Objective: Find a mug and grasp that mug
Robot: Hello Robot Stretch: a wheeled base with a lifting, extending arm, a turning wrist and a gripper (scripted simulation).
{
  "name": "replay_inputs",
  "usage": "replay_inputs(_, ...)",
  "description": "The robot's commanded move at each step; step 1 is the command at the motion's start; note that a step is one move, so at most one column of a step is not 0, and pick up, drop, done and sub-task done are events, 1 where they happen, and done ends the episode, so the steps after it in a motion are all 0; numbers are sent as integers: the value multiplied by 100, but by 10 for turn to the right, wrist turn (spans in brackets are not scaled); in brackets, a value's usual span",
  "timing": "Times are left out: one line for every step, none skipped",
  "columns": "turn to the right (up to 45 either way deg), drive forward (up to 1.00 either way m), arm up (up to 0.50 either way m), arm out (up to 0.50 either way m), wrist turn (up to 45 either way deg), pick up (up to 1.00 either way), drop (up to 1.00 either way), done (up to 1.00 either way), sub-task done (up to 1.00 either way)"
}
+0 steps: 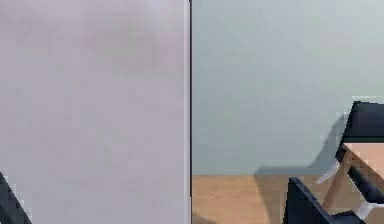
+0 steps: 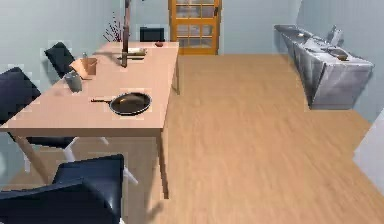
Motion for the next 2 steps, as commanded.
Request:
replay_inputs(-450, 0, 0, 0, 0, 0, 0, 0, 0)
replay_inputs(-450, 0, 0, 0, 0, 0, 0, 0, 0)
